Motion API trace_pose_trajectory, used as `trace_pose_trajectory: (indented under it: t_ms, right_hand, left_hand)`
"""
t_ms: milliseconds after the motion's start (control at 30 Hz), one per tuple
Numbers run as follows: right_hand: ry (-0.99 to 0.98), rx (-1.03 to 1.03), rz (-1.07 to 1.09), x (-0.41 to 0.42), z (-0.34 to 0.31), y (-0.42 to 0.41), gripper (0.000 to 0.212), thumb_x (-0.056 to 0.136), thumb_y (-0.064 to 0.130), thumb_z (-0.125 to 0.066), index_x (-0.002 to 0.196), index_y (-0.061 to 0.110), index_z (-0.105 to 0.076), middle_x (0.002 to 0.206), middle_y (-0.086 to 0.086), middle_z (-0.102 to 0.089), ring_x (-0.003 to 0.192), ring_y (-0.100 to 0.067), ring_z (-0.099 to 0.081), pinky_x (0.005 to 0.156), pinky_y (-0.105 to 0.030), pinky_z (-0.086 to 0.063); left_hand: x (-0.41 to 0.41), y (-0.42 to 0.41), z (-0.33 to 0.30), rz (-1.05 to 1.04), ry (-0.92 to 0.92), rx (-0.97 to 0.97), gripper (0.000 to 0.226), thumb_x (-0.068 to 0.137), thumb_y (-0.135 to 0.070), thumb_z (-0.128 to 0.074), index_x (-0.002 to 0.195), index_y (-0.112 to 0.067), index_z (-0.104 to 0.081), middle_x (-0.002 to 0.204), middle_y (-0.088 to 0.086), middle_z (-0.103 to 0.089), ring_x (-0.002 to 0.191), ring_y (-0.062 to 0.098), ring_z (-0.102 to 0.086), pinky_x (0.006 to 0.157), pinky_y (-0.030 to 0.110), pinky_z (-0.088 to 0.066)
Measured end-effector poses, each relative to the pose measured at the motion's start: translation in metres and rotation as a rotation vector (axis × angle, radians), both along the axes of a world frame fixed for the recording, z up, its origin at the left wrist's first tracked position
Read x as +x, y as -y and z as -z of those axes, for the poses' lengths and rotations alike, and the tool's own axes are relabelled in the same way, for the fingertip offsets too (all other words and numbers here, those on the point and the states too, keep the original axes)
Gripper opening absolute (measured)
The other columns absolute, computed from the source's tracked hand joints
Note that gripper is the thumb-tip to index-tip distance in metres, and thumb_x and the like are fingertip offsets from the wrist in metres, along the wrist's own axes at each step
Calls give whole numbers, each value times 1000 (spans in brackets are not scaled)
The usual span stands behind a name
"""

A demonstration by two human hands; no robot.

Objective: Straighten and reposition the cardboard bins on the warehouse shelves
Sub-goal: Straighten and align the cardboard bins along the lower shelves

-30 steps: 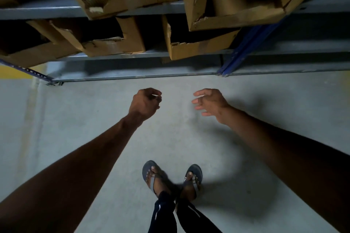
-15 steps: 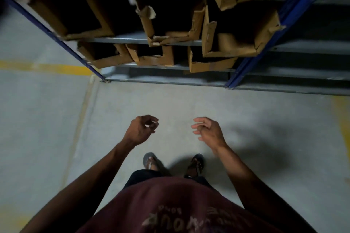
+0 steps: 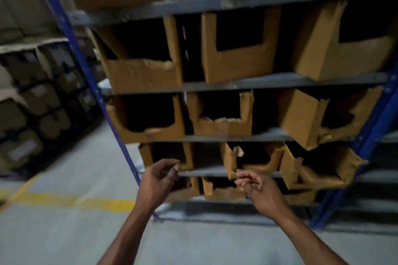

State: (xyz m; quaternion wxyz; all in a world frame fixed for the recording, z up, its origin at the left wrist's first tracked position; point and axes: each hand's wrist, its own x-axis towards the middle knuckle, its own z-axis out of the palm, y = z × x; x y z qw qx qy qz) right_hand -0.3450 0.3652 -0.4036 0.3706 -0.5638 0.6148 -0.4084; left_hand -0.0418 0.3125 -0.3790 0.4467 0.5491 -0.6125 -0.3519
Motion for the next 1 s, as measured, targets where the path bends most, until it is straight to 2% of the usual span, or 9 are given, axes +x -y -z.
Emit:
trace_pose_trajectory:
  t_ms: [200, 333, 433, 500, 600, 733, 867, 933, 1000]
  right_hand:
    - [-16, -303, -1, 86, -142, 69, 24, 99, 24, -67, 112, 44, -70, 106, 22, -75, 102, 7, -67, 89, -22, -56]
    - [-51, -447, 12, 110, -216, 104, 25, 98, 18, -67, 110, 40, -72, 101, 23, -76, 101, 4, -70, 92, -27, -57]
    - [-108, -545, 4, 121, -265, 129, 26, 99, 18, -67, 112, 39, -72, 102, 26, -75, 101, 9, -68, 90, -19, -53]
    - [-118, -609, 1, 124, -294, 150, 26, 98, 16, -67, 112, 37, -73, 101, 23, -76, 100, 7, -69, 88, -20, -53]
    - [-112, -694, 28, 130, -326, 190, 26, 96, 12, -69, 108, 35, -75, 97, 21, -77, 96, 3, -71, 86, -22, -53]
    - [-94, -738, 77, 139, -365, 258, 24, 95, 13, -71, 104, 35, -75, 94, 23, -77, 93, 7, -70, 88, -25, -54]
    - [-138, -771, 127, 162, -395, 325, 29, 95, 17, -71, 112, 42, -67, 104, 19, -74, 104, 1, -67, 87, -26, -52]
    - [-175, -755, 150, 175, -407, 352, 36, 97, 21, -69, 129, 37, -63, 119, 15, -70, 107, -2, -63, 86, -26, -50]
    - [-205, -715, 194, 187, -415, 377, 51, 97, 25, -68, 146, 29, -53, 136, 7, -63, 116, -9, -60, 92, -31, -50]
  left_hand:
    - [79, 69, -151, 36, -68, -259, 14, 96, -31, -75, 108, -27, -80, 93, 4, -82, 88, 24, -80, 80, 46, -63]
    - [111, 105, -234, 63, -39, -432, 12, 98, -21, -74, 108, -23, -80, 92, 3, -82, 87, 22, -80, 77, 40, -64]
    - [130, 134, -285, 65, -17, -546, 14, 96, -25, -76, 109, -24, -80, 95, -1, -82, 89, 18, -80, 78, 40, -63]
    - [143, 159, -311, 40, -21, -604, 14, 96, -27, -76, 109, -25, -80, 95, -1, -82, 89, 18, -80, 79, 41, -64]
    - [164, 199, -331, 3, -71, -644, 18, 93, -34, -76, 110, -27, -79, 101, -4, -81, 96, 17, -78, 80, 42, -65]
    - [191, 259, -348, -142, -48, -726, 45, 83, -57, -80, 120, -31, -74, 110, -9, -79, 101, 8, -76, 85, 45, -65]
    - [213, 313, -354, -305, -4, -777, 70, 76, -62, -84, 136, -35, -62, 129, -6, -71, 116, 12, -69, 94, 46, -62]
    - [218, 334, -352, -331, 28, -755, 79, 73, -59, -85, 142, -28, -59, 136, -1, -69, 121, 15, -66, 97, 38, -58]
    - [222, 356, -346, -303, 48, -740, 79, 75, -52, -88, 144, -23, -61, 136, 0, -69, 121, 14, -65, 85, 16, -54]
